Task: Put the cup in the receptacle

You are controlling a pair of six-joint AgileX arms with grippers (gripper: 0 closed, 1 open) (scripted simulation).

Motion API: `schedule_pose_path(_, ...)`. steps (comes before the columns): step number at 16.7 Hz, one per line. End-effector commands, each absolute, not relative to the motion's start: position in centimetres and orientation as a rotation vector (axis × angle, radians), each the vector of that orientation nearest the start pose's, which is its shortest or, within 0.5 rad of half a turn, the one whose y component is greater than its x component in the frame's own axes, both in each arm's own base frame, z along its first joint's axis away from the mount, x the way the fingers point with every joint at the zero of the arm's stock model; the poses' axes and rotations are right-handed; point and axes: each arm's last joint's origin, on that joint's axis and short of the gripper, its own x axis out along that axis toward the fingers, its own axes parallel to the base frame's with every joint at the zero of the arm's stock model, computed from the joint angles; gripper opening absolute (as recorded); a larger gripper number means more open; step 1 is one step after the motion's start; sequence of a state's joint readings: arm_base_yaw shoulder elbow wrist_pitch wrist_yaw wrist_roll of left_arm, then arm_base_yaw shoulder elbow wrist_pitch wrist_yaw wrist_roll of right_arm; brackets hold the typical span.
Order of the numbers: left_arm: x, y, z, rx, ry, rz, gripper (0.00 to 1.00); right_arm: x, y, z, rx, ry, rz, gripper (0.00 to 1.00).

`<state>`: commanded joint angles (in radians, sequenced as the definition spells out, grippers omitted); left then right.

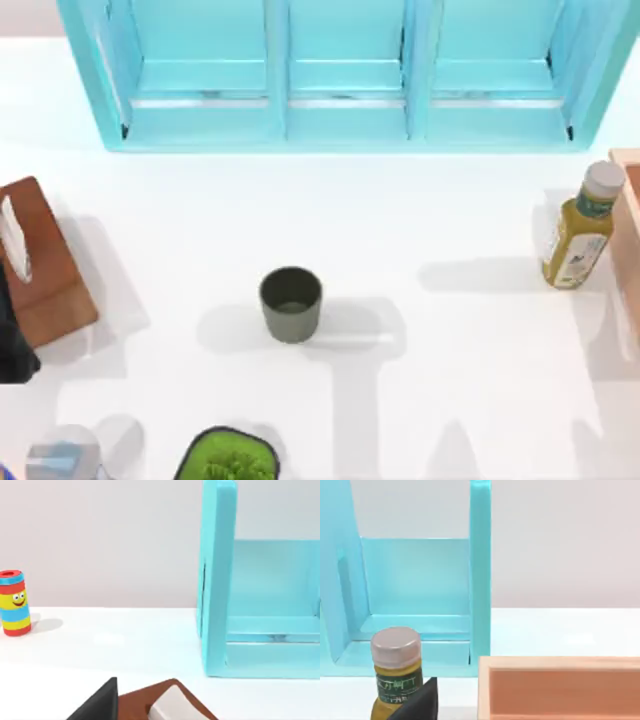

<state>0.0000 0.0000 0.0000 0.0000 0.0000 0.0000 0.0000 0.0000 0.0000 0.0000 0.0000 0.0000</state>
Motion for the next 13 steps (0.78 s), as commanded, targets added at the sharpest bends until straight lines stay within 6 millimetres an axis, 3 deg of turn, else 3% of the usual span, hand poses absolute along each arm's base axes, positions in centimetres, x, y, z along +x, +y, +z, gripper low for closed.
schedule_pose_path(3,10.6,-0.1,16.0,0.0,0.0,0.0,1.0,10.6,-0.1,16.2,0.003,0.005,0.002,1.0)
schedule_pose_path(6,10.6,-0.1,16.0,0.0,0.0,0.0,1.0,10.6,0.2,18.0,0.029,0.053,0.026,1.0)
schedule_pose_path(10,10.6,-0.1,16.0,0.0,0.0,0.0,1.0,11.5,1.1,23.0,0.095,0.189,0.085,1.0)
schedule_pose_path(13,10.6,-0.1,16.0,0.0,0.0,0.0,1.0,13.6,2.5,27.9,0.152,0.335,0.137,1.0)
